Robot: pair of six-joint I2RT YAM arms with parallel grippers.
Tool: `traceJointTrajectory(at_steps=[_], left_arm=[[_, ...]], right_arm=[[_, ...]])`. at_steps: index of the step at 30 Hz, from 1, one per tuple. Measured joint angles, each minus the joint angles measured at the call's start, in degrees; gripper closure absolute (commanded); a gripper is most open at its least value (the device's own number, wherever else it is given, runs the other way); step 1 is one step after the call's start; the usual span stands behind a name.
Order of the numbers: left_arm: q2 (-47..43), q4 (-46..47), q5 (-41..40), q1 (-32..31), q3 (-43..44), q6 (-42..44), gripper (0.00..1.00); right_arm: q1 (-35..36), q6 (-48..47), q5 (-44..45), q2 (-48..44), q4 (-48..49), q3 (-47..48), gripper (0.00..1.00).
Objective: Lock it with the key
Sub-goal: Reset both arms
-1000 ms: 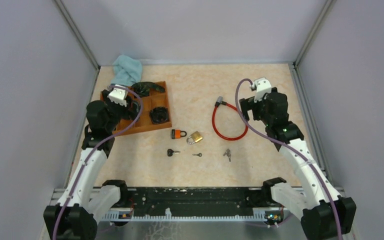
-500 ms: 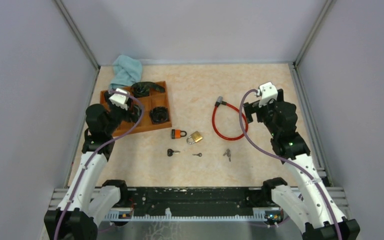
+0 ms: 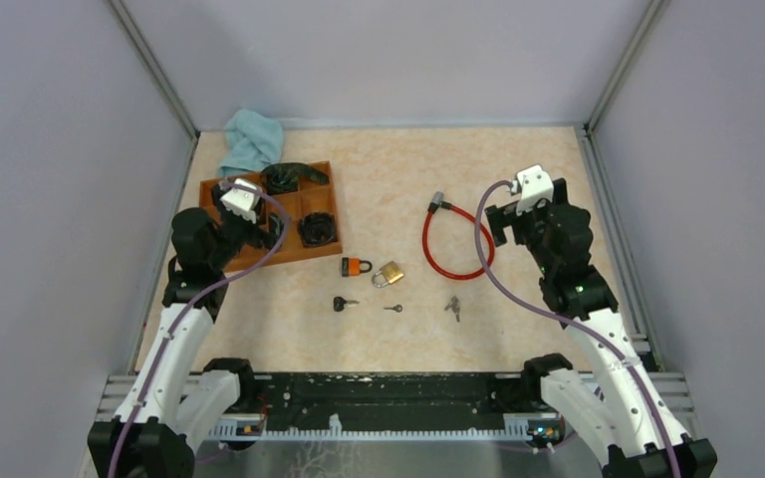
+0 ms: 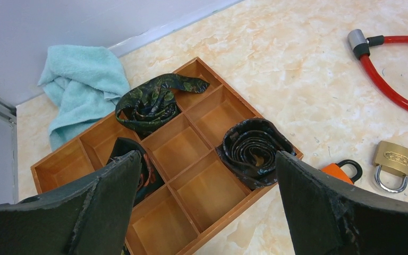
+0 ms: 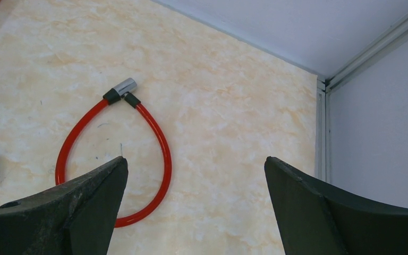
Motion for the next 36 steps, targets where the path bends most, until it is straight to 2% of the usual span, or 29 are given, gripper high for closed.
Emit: traceJointTrajectory(at_steps=[36], left_arm=[[-0.8,-2.6,-1.3,0.0,0.3,0.3,0.00]], right_arm=[[0.0,-1.1,0.5,-1.3,-0.2,-1.3,0.01]])
